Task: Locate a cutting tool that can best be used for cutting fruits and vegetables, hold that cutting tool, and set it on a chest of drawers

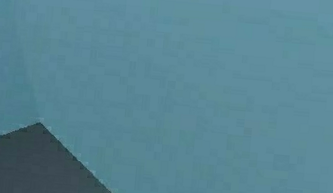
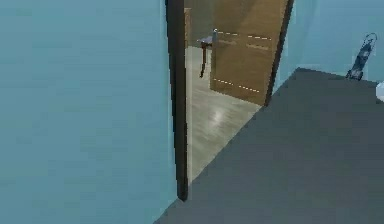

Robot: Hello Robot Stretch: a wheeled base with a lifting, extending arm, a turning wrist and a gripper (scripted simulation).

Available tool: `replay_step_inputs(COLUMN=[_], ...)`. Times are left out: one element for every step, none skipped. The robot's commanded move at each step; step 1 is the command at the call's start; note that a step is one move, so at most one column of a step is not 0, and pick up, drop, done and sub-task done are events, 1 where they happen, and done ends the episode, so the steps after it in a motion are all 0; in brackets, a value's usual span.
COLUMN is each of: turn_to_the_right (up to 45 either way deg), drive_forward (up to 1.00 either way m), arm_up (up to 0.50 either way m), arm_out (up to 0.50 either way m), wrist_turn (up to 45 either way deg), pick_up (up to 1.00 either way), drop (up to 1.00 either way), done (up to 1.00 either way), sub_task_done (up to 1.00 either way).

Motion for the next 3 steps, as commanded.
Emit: replay_step_inputs(turn_to_the_right=[0.0, -45.0, -27.0], drive_forward=[0.3, 0.0, 0.0], arm_up=[0.0, 0.0, 0.0], arm_out=[0.0, 0.0, 0.0], wrist_turn=[0.0, 0.0, 0.0], pick_up=[0.0, 0.0, 0.0], drop=[0.0, 0.0, 0.0], done=[0.0, 0.0, 0.0], sub_task_done=[0.0, 0.0, 0.0])
